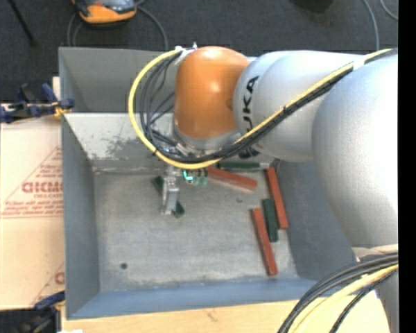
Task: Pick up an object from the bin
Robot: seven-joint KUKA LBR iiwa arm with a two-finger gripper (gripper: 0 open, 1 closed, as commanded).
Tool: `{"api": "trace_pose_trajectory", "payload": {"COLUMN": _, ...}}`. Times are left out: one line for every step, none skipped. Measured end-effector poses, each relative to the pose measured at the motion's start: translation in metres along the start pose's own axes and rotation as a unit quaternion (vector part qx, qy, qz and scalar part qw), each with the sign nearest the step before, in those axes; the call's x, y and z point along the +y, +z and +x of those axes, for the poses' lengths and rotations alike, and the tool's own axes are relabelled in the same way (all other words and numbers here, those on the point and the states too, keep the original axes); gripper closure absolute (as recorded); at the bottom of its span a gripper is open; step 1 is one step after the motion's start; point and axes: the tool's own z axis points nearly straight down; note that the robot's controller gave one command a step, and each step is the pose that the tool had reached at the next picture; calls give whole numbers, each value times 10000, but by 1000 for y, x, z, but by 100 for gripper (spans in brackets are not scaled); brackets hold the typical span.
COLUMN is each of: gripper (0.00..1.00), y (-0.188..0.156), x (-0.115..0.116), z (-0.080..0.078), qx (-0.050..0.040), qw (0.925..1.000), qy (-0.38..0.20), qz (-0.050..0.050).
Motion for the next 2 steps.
{"api": "trace_pose_trajectory", "payload": {"gripper": 0, "y": -5, "x": -1, "z": -2, "qx": -41, "qw": 10000, "qy": 12, "qz": -5}}
{"api": "trace_pose_trajectory", "payload": {"gripper": 0, "y": 26, "x": -44, "z": -15, "qx": -58, "qw": 9999, "qy": 102, "qz": -12}}
